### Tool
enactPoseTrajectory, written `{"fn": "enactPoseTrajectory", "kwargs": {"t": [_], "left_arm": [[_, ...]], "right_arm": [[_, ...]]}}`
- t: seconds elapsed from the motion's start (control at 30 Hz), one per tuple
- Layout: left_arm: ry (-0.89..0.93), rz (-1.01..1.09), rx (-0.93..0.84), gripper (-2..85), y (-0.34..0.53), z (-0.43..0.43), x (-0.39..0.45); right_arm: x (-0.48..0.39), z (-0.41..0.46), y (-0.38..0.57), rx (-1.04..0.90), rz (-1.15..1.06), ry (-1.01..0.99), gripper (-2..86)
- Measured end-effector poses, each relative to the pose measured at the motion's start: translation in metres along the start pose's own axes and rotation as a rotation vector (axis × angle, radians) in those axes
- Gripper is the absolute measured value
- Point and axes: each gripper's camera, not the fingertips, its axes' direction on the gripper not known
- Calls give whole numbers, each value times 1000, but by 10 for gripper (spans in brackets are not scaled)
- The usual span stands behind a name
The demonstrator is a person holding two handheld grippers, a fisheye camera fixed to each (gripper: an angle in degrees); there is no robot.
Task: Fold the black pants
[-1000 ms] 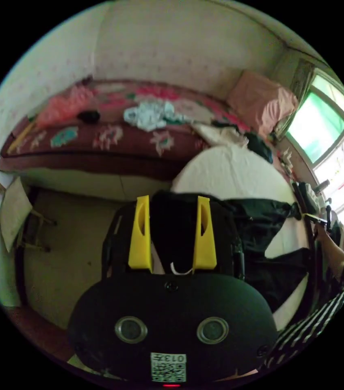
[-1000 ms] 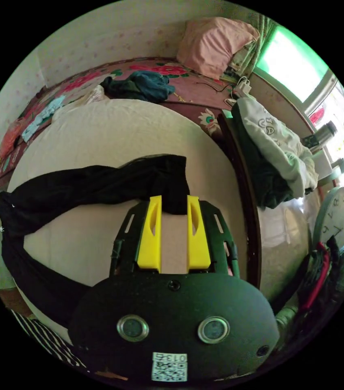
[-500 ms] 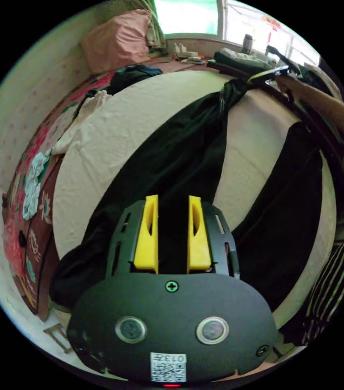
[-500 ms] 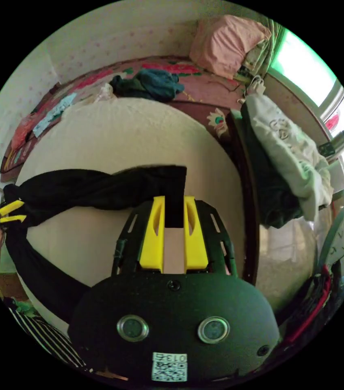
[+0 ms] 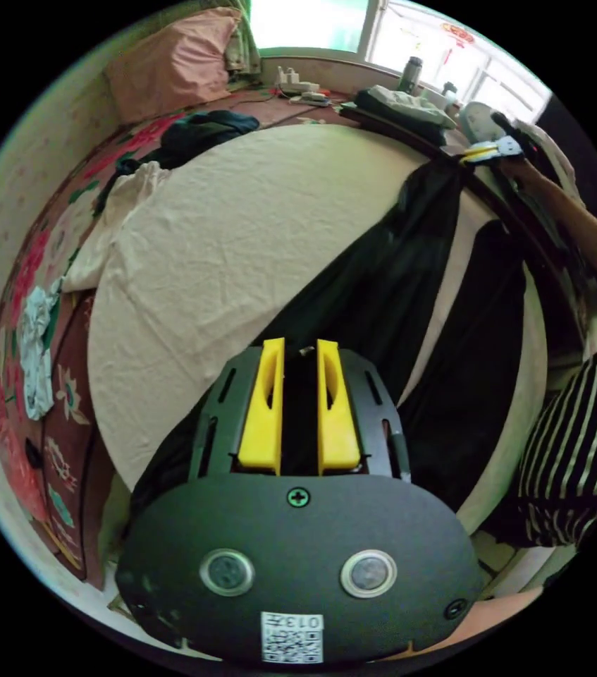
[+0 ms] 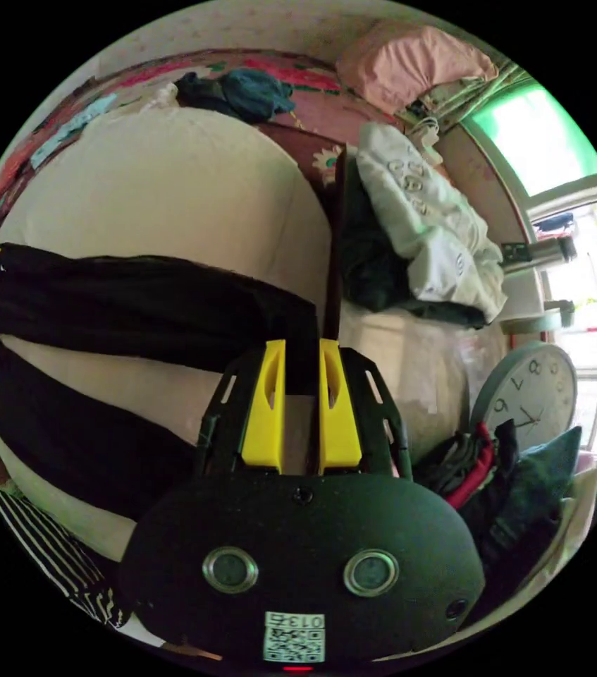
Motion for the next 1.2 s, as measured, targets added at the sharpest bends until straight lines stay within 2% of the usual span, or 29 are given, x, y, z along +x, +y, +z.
{"fn": "enactPoseTrajectory", "kwargs": {"t": [0.03, 0.1, 0.17, 0.2, 0.27, 0.33, 0.47, 0.53, 0.6, 0.7, 0.77, 0.83, 0.93, 1.0, 1.1, 1.17, 1.2], "left_arm": [[27, 31, -15, 84, -3, 7, 7], [-29, 84, -32, 97, -3, 15, 19], [-150, 113, -52, 109, -4, 27, 26], [-155, 111, -42, 110, -5, 29, 26], [-132, 115, -72, 97, -18, 45, 27], [-138, 147, -148, 55, -29, 63, 30], [-190, 218, -243, 12, -41, 85, 40], [-162, 208, -244, 8, -44, 85, 37], [-134, 186, -218, 7, -44, 82, 32], [-125, 120, -111, 11, -43, 67, 21], [-134, -42, 14, 27, -40, 58, 3], [-113, -179, 60, 55, -34, 61, -12], [-99, -323, 39, 96, -17, 64, -25], [-103, -367, 85, 104, 2, 54, -24], [-53, -289, 173, 86, 30, 35, 6], [112, -79, 124, 80, 36, 41, 54], [133, -39, 105, 82, 38, 45, 67]], "right_arm": [[0, 8, 2, -22, 9, -12, 84], [0, 4, 5, 16, 21, -23, 95], [-4, -13, 9, 105, 22, 60, 114], [-8, -23, 9, 160, 14, 121, 126], [-15, -34, 4, 216, 1, 160, 128], [-28, -37, -9, 269, -82, 85, 124], [-44, -8, -34, 189, -184, 24, 105], [-46, 20, -45, 32, -250, -50, 53], [-41, 22, -44, 36, -262, -156, 27], [-36, 13, -43, 54, -239, -66, 19], [-33, 4, -43, 117, -204, 3, 23], [-27, -10, -42, 239, -110, 29, 46], [-17, -15, -36, 171, -38, 22, 92], [-6, -26, -16, 184, -3, -7, 96], [1, -43, 39, 182, -47, -44, 90], [-2, -40, 73, 81, -96, -128, 73], [-6, -37, 96, 31, -113, -155, 69]]}}
